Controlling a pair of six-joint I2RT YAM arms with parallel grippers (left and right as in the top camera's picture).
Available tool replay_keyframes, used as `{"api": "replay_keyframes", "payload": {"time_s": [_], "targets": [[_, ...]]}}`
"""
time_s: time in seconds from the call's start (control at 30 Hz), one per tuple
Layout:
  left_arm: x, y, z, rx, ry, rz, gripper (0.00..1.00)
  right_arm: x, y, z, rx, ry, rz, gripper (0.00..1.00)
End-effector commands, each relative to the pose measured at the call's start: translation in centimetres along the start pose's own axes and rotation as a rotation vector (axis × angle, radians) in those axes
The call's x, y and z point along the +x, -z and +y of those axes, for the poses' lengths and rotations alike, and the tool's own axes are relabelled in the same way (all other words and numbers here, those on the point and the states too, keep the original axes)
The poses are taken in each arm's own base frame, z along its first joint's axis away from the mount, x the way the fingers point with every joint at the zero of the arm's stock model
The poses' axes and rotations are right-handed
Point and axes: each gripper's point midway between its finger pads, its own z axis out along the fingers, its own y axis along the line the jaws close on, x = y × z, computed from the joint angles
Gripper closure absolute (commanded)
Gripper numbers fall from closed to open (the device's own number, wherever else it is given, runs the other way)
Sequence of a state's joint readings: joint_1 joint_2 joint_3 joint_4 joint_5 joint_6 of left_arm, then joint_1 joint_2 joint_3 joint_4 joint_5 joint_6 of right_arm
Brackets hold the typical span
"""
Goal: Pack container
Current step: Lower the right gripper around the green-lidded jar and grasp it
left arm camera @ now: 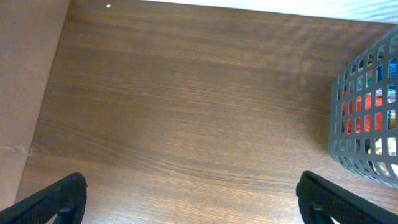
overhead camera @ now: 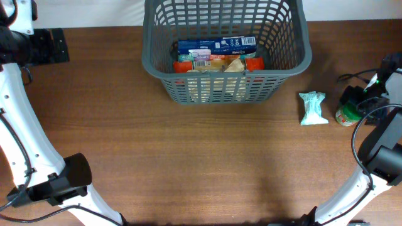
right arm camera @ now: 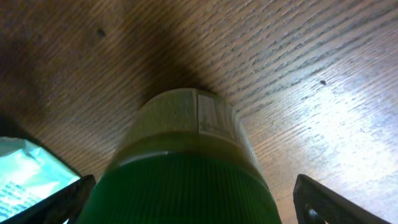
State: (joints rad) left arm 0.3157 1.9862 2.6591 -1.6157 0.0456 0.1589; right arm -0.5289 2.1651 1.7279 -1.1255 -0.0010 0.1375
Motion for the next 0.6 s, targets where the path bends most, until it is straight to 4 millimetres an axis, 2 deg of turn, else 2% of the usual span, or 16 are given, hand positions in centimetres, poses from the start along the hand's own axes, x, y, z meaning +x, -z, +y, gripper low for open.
{"api": "replay_keyframes", "payload": {"time_s": [0.0, 0.57], "targets": [[0.02, 0.26, -0.06, 0.008, 0.019, -0.005, 0.01, 0.21, -0.83, 0.01, -0.006, -0.016, 0.009, 0.07], [0.02, 0.26, -0.06, 0.008, 0.019, -0.005, 0.01, -0.71, -1.00, 0.12, -0.010, -0.028, -0.030, 0.12]]}}
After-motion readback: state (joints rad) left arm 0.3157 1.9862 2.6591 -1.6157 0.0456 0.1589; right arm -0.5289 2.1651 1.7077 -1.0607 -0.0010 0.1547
